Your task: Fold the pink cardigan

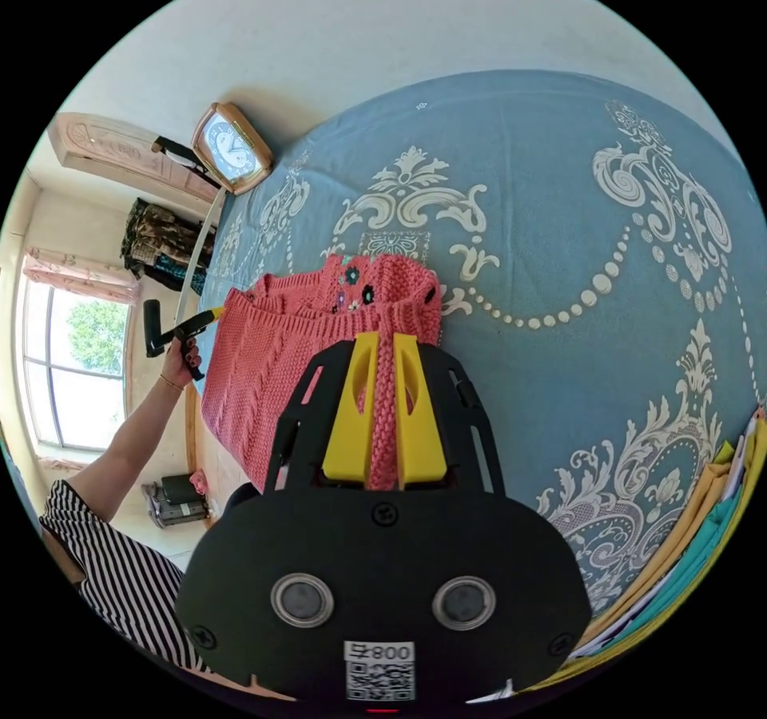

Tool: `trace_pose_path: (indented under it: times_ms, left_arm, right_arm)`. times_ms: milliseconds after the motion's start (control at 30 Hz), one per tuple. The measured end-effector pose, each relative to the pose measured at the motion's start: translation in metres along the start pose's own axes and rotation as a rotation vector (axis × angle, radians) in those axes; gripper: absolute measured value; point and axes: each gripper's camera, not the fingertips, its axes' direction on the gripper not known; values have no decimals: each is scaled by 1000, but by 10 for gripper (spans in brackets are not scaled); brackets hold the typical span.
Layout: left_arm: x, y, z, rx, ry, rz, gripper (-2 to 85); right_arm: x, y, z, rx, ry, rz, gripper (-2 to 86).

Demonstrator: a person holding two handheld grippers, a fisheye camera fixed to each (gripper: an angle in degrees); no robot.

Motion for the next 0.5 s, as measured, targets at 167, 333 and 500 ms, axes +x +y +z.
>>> trace_pose_path:
  times_ms: [167, 333, 500]
  left_arm:
    - [-1, -10, 29, -77, -48, 1, 44]
    - [-9, -8, 15, -12, 65, -25, 32]
    - [-9, -8, -16, 67, 123, 0, 28]
  right_arm:
    - [-1, -7, 5, -31, -1, 7, 20]
    - [-12, -9, -9, -27, 18, -57, 4]
    - [-22, -12, -52, 88, -2, -105, 3]
